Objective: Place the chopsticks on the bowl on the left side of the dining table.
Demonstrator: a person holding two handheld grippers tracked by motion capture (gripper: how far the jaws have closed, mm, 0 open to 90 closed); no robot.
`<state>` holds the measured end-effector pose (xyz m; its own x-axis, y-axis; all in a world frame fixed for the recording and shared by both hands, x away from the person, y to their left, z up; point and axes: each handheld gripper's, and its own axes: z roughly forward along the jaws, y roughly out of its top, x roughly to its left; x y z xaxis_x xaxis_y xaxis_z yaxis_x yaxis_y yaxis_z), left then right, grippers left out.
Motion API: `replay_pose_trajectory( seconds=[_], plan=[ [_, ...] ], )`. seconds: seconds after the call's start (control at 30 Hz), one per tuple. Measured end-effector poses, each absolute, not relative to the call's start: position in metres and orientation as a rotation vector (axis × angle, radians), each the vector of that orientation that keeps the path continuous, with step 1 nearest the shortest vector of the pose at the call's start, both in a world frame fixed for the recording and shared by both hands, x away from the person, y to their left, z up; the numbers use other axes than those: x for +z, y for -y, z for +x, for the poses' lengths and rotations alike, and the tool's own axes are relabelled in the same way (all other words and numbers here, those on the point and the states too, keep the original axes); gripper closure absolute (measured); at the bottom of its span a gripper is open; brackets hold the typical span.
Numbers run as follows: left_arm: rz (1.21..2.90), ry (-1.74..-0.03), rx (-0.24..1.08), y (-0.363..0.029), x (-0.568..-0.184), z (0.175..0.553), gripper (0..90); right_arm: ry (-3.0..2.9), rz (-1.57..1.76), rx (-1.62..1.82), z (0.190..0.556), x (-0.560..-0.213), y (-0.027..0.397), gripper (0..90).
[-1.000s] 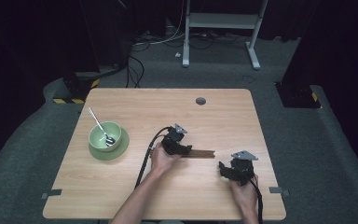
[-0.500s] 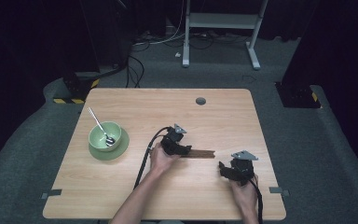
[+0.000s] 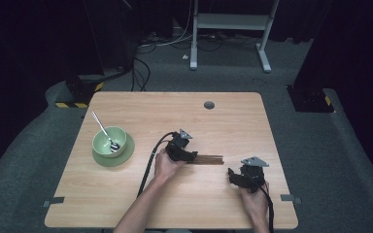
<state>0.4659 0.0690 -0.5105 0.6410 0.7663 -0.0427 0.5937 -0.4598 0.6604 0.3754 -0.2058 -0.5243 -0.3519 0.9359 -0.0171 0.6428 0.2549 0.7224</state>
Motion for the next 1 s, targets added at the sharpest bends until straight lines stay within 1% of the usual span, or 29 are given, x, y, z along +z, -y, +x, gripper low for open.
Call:
replay_pose_trajectory(
  seconds=[0.17, 0.2, 0.57, 0.73, 1.0],
  plan=[
    [2.211, -1.058, 0.350, -0.071, -0.511, 0.468, 36.6, -2.085, 1.433, 0.876, 0.375, -0.524, 0.206, 24.7],
    [2.212, -1.057, 0.356, -0.071, -0.511, 0.468, 38.3, -2.086, 1.428, 0.876, 0.376, -0.524, 0.206, 24.7],
    [2.205, -1.065, 0.421, -0.077, -0.513, 0.473, 44.7, -2.085, 1.433, 0.876, 0.375, -0.524, 0.206, 24.7],
    [2.229, -1.080, 0.409, -0.080, -0.510, 0.479, 46.8, -2.085, 1.433, 0.876, 0.375, -0.524, 0.206, 24.7],
    [2.223, -1.072, 0.417, -0.087, -0.510, 0.484, 57.2, -2.085, 1.432, 0.876, 0.375, -0.524, 0.206, 24.7]
  ],
)
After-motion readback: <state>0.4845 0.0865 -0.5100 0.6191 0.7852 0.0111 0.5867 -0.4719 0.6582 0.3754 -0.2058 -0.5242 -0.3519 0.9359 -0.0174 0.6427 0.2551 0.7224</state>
